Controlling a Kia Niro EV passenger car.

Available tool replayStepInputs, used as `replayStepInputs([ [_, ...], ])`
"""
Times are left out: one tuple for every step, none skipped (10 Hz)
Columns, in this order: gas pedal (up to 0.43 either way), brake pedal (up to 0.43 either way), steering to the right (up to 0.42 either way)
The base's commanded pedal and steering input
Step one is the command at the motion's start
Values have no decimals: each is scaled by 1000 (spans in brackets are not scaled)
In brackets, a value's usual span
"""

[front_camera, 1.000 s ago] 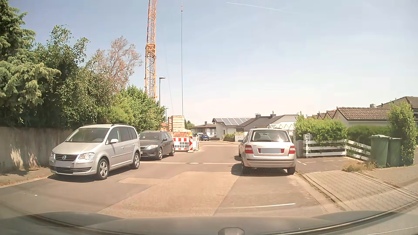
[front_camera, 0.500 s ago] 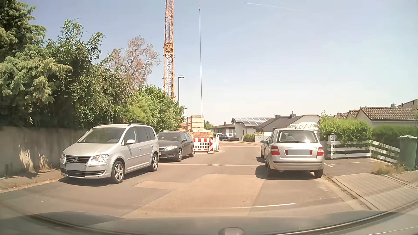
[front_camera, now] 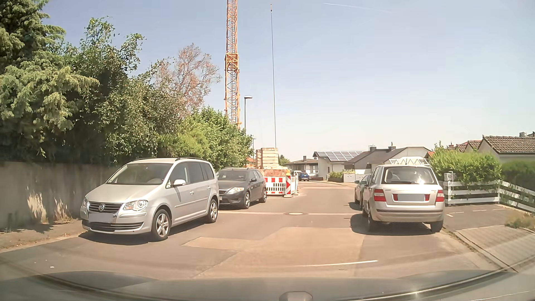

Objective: Follow the waypoints while adhering to traffic rules and regulations

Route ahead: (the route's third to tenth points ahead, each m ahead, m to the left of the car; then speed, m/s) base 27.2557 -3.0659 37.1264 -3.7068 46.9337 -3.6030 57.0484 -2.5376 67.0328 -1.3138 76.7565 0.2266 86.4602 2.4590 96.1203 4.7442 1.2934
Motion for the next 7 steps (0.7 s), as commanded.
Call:
replayStepInputs([
  [0,0,-191],
  [0,0,-180],
  [0,0,-163],
  [0,0,-139],
  [0,0,-122],
  [0,0,-98],
  [0,0,-73],
])
